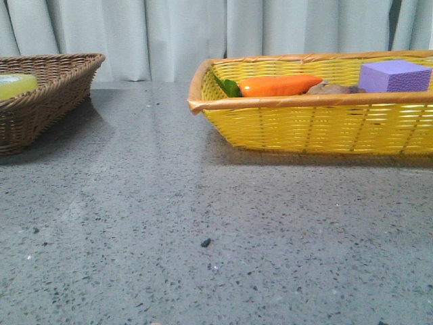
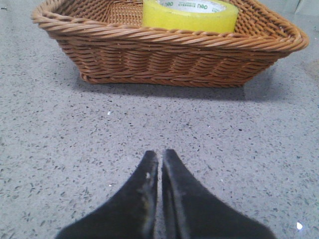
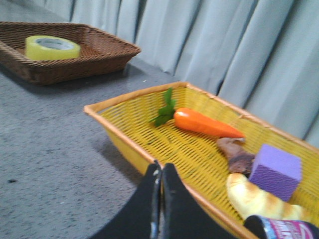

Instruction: Transfer tape with both arms

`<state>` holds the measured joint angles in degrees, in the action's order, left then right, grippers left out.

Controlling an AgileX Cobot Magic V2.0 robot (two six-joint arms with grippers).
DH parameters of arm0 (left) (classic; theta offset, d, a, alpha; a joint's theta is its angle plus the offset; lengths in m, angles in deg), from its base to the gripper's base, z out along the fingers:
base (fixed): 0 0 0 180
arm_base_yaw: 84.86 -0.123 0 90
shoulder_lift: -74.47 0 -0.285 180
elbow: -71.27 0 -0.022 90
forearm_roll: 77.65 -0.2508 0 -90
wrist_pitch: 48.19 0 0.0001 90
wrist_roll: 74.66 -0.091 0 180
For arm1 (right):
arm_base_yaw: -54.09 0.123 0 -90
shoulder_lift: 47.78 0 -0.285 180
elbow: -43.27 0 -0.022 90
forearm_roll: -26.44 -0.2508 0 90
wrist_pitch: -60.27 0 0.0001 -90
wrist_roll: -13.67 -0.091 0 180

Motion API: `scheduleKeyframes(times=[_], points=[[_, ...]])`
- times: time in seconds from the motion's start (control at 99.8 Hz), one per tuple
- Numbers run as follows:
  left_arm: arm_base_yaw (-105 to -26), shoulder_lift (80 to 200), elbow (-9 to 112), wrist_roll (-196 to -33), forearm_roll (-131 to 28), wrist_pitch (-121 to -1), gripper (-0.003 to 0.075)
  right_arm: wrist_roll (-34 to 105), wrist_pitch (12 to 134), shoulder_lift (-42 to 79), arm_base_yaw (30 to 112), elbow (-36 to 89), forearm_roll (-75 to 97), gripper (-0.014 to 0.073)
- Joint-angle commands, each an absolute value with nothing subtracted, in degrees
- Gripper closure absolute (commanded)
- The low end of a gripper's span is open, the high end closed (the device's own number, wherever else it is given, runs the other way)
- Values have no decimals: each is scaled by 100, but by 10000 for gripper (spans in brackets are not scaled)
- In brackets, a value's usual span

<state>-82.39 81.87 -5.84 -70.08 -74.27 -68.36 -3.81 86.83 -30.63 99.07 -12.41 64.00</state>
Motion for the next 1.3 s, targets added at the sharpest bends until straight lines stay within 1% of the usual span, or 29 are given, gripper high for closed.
scheduleKeyframes(times=[0.0,0.1,0.321,0.451,0.722,0.812,0.842,0.932,1.052,1.173,1.293], points=[[-8245,8023,-661,-6967,-7419,-6483,741,-397,7871,-2996,9461,-1266,6681,660],[-8245,8023,-661,-6967,-7419,-6483,741,-397,7139,-2996,8719,-1510,6457,660],[-8245,8023,-661,-6967,-7419,-6483,741,-397,5139,-2996,6916,-2270,4660,660],[-8245,8023,-661,-6967,-7419,-6483,741,-397,4492,-3108,6210,-2675,4333,660],[-8245,8023,-661,-6967,-7419,-6483,741,-387,4500,-3677,4938,-3332,3900,660],[-8245,8023,-661,-6967,-7419,-6483,741,-387,4500,-3797,4679,-3534,3839,660],[-8245,8023,-661,-6967,-7419,-6483,741,-387,4511,-3856,4638,-3582,3805,660],[-8245,8023,-661,-6967,-7419,-6483,741,-387,5125,-3951,4595,-3571,3795,660],[-8245,8023,-661,-6967,-7419,-6473,741,52,5882,-4064,4595,-3571,3556,660],[-8245,8023,-661,-6967,-7419,-6473,741,857,6549,-4173,4595,-3581,3000,660],[-8245,8023,-661,-6967,-7419,-6473,741,907,7078,-4173,4595,-3581,3013,660]])
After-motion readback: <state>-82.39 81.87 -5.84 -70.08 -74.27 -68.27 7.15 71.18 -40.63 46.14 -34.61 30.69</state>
